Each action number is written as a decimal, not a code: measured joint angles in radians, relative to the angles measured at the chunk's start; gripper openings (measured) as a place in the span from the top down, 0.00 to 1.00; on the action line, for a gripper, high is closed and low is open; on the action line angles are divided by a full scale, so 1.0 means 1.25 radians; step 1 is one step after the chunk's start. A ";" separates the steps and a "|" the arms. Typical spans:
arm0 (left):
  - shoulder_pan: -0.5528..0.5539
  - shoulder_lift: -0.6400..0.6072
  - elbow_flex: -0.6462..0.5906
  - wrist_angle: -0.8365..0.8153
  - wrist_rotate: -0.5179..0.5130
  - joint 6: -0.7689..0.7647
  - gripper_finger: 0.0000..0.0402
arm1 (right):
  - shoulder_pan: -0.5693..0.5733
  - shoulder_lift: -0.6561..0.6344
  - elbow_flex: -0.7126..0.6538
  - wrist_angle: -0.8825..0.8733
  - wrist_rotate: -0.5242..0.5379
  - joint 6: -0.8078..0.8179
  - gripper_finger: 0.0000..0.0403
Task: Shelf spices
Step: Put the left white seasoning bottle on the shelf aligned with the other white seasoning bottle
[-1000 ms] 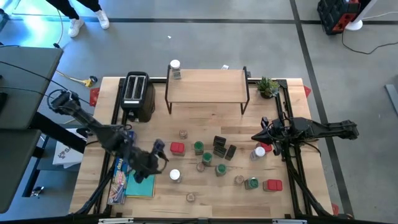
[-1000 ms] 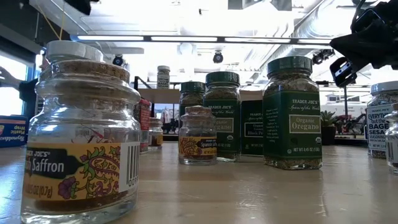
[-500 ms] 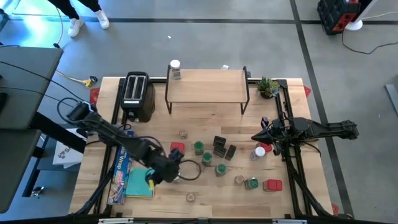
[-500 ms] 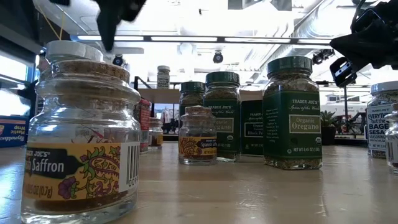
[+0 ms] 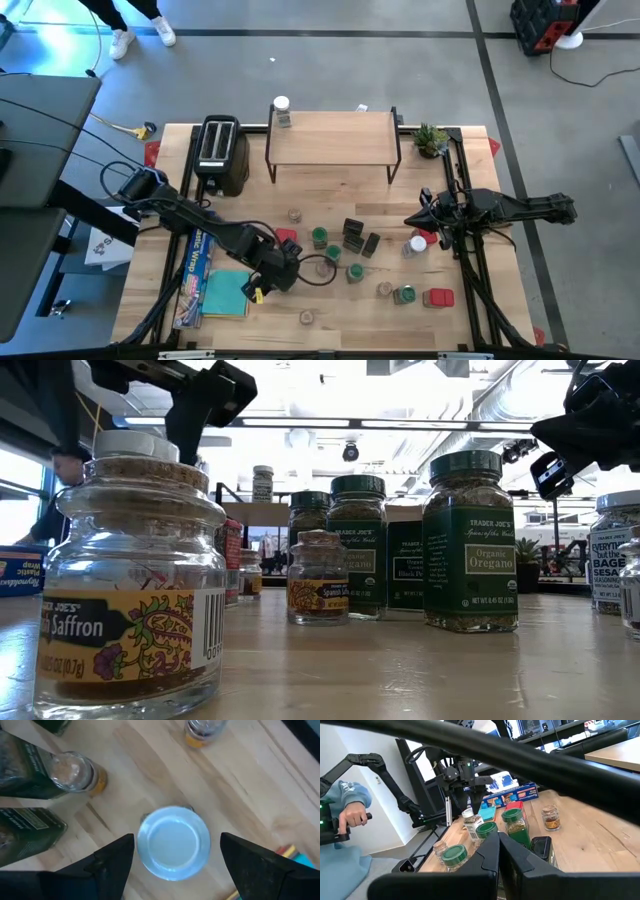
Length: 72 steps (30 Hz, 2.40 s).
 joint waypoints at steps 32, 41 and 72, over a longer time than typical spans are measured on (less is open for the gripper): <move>-0.013 -0.044 -0.001 -0.134 -0.154 -0.684 0.47 | 0.000 0.000 0.000 0.000 0.000 0.000 1.00; -0.063 -0.062 -0.001 -0.194 -0.246 -1.013 0.46 | 0.000 0.000 0.000 0.000 0.000 0.000 1.00; -0.151 -0.080 -0.052 -0.213 -0.249 -0.407 0.23 | 0.000 0.000 0.000 0.000 0.000 0.000 1.00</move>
